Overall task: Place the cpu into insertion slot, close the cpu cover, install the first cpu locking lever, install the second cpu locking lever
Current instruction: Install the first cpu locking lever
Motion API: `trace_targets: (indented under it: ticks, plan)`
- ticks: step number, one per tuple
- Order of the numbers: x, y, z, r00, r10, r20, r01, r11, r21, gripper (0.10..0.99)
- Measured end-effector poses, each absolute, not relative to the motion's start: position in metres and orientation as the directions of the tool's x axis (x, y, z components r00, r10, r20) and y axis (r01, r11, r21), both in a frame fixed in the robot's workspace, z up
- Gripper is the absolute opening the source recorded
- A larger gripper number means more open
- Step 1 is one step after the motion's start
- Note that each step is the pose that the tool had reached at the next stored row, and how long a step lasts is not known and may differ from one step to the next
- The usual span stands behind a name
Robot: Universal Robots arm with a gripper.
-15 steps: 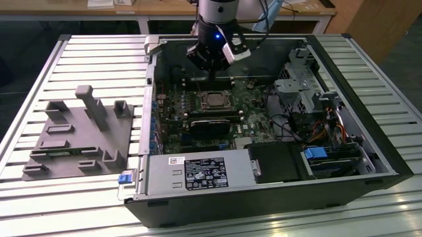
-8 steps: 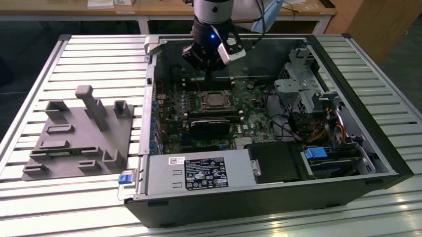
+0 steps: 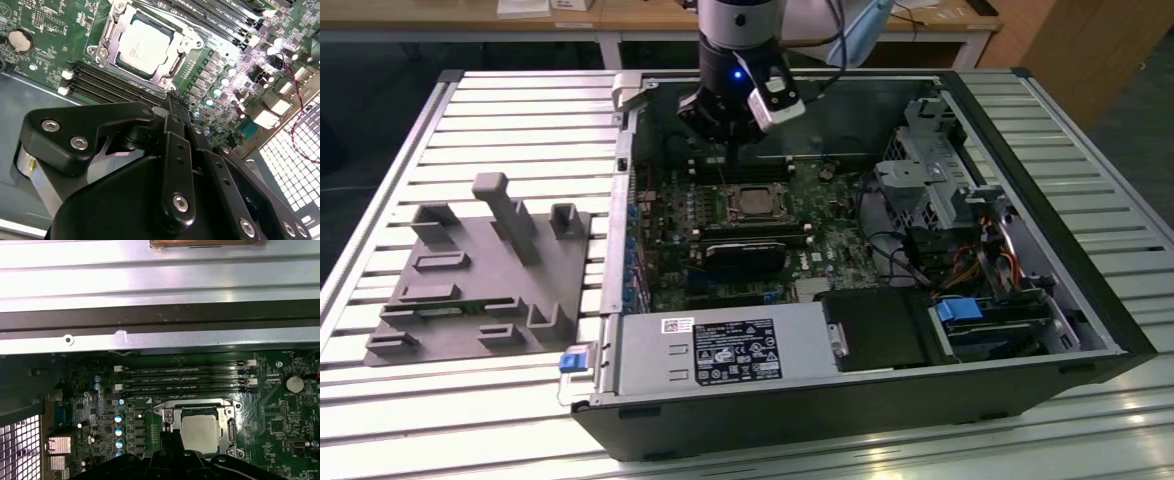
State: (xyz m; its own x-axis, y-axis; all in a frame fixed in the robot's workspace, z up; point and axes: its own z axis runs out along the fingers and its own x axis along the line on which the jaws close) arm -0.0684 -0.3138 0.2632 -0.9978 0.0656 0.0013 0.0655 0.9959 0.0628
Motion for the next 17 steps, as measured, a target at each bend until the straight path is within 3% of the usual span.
trace_targets:
  ticks: [17]
  plan:
    - [-0.087,-0.314,0.262,-0.998,0.06,0.0,0.059,0.996,0.063,0.118]
